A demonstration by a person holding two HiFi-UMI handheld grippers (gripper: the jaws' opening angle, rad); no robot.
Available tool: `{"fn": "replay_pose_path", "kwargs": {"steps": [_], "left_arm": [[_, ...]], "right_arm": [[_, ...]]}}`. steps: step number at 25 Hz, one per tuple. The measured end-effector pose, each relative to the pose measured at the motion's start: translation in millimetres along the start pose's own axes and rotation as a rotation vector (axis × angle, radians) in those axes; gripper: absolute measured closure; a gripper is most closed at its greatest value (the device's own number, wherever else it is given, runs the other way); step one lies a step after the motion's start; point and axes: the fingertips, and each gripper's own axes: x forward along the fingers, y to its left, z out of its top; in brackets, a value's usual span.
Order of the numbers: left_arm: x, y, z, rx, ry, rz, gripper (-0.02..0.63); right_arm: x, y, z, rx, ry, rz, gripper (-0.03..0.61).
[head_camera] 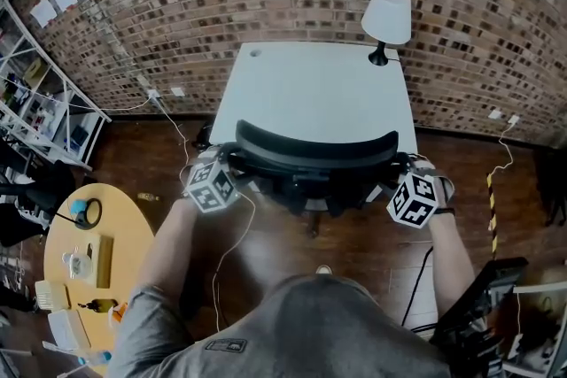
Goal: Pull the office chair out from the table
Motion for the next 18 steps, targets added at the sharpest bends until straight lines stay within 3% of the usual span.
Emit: {"fn": "replay_pose_path", "kwargs": {"steps": [4, 18], "left_arm": [[1.0, -6.6, -3.9, 0.098, 0.064, -0.014, 0.396], [-7.0, -23.9, 1.9, 0.116, 0.062, -0.029, 0.411]], "right_arm": [[-1.3, 4.8, -3.2, -0.046, 0.025, 0.001, 0.371], [-12.5, 17.5, -7.5, -0.045, 0.054, -0.009, 0.380]]}}
